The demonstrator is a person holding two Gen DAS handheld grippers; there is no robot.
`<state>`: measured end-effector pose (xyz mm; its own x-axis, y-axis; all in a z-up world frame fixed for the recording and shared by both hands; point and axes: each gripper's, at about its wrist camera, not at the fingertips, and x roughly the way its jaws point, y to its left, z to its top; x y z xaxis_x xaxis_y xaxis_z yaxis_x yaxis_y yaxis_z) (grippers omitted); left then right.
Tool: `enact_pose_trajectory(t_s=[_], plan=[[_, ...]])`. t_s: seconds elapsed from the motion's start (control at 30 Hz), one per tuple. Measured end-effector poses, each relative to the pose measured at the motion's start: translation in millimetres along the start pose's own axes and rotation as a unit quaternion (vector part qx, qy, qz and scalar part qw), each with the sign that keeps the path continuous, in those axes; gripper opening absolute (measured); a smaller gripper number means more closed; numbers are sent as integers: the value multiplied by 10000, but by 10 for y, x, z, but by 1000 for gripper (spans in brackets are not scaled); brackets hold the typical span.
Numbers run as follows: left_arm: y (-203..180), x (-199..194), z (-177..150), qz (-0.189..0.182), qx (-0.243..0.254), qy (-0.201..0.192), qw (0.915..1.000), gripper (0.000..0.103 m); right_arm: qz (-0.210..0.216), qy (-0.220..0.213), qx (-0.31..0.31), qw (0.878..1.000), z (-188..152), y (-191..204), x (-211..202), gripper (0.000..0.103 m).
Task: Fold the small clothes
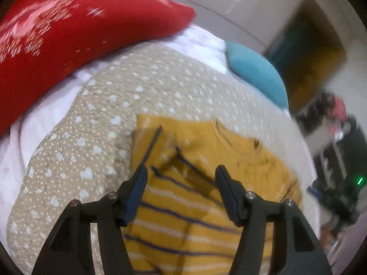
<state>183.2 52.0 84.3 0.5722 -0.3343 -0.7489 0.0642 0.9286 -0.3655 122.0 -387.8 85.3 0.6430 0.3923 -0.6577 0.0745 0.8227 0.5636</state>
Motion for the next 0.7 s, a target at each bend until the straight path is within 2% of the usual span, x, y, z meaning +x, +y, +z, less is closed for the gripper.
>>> enact_pose_trajectory(t_s=[0.13,0.2,0.23,0.27,0.3,0.33,0.37,0.47,0.57,0.67,0.7], plan=[[-148,80,-365,491,781,159,9956,61,-740,178,-932,9927,-422,165,-47,59],[-168,142,-530,855,1167,194,9893,61,-994,330,-1179,9875,-613,140,-13,59],[-179,186,-599,1071,1377,173,9845,61,-1027,462,-1248,9858,-714,107,16,53],[-181,220,-647,1199,1525,178,9809,61,-958,602,-1271,9854,-783,79,38,36],[-181,231,-668,1266,1598,183,9788,63,-827,779,-1285,9852,-835,44,68,7],[-180,256,-676,1311,1647,185,9774,64,-788,893,-1256,9849,-845,1,75,6],[-176,254,-668,1323,1654,195,9771,64,-867,809,-1251,9850,-816,-43,32,6],[-133,252,-632,1326,1565,260,9784,67,-1585,410,-955,9819,-545,-268,-170,4],[-86,284,-627,1315,1389,310,9811,71,-1851,391,-705,9794,-427,-383,-198,5],[2,287,-636,1265,1093,335,9853,78,-1937,545,-1091,9734,-496,-210,-118,18],[58,283,-635,1174,942,379,9879,78,-1965,454,-1163,9725,-516,-147,-152,28]])
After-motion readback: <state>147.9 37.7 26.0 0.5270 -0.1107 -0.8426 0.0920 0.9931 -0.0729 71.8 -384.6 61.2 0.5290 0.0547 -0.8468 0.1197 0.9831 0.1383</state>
